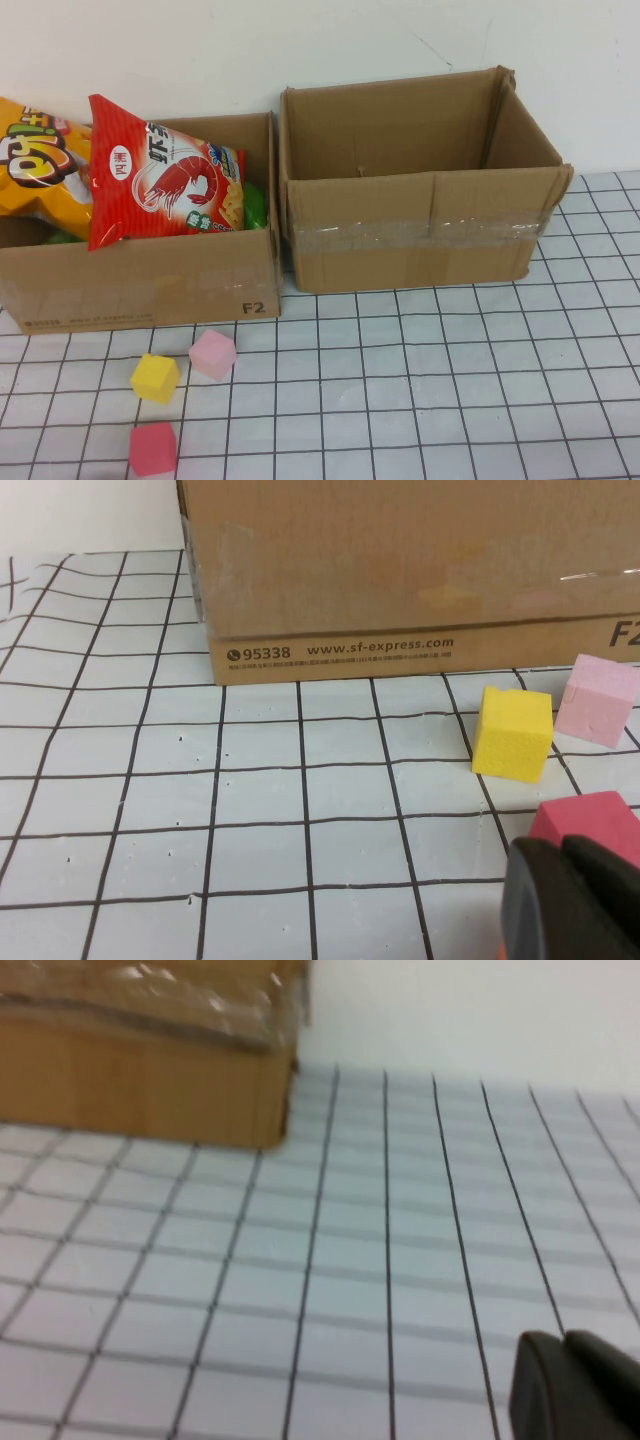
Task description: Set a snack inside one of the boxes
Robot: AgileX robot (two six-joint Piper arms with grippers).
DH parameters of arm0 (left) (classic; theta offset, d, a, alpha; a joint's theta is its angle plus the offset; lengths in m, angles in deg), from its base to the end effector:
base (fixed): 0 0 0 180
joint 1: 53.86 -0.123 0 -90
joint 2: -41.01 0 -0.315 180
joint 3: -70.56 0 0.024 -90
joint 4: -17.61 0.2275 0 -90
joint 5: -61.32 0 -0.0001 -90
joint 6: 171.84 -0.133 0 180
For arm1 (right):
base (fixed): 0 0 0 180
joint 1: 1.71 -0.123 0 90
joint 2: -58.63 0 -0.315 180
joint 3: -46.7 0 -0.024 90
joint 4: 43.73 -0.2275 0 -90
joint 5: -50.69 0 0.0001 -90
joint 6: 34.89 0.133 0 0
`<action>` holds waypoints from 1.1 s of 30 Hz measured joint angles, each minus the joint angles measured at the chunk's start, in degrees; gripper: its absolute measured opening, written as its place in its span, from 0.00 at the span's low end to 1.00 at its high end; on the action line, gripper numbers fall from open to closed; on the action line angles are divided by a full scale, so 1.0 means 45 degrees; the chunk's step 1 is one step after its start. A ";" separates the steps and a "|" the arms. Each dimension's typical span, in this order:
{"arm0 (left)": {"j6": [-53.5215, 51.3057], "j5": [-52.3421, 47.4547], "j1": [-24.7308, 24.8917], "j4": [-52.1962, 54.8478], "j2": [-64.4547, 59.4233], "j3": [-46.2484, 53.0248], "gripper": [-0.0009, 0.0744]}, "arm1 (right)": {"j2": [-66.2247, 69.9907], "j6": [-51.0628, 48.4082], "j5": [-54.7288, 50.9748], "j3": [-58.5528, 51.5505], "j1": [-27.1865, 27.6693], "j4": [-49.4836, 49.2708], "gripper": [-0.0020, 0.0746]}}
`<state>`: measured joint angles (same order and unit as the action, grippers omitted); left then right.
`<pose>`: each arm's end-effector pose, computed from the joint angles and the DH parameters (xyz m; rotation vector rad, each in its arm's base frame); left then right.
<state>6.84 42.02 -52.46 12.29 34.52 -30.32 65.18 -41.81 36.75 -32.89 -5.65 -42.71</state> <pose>0.0404 -0.0051 0.1658 -0.0152 1.8304 -0.0907 0.0433 0.0024 0.1748 -0.1772 1.7380 -0.0544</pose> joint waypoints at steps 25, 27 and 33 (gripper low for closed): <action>0.0000 0.0000 0.0000 0.0000 0.0000 0.0000 0.01 | 0.0000 0.1860 -0.1477 0.0054 0.0692 0.1402 0.02; 0.0000 0.0000 0.0000 0.0000 0.0000 0.0000 0.01 | 0.0000 0.1860 -0.1500 0.0054 0.0984 0.1524 0.03; 0.0000 0.0000 0.0000 0.0000 0.0000 0.0000 0.01 | 0.0000 0.1860 -0.1500 0.0054 0.1046 0.1633 0.02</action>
<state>6.84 42.02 -52.46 12.29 34.52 -30.32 65.18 -33.44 30.00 -32.65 -0.94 -35.36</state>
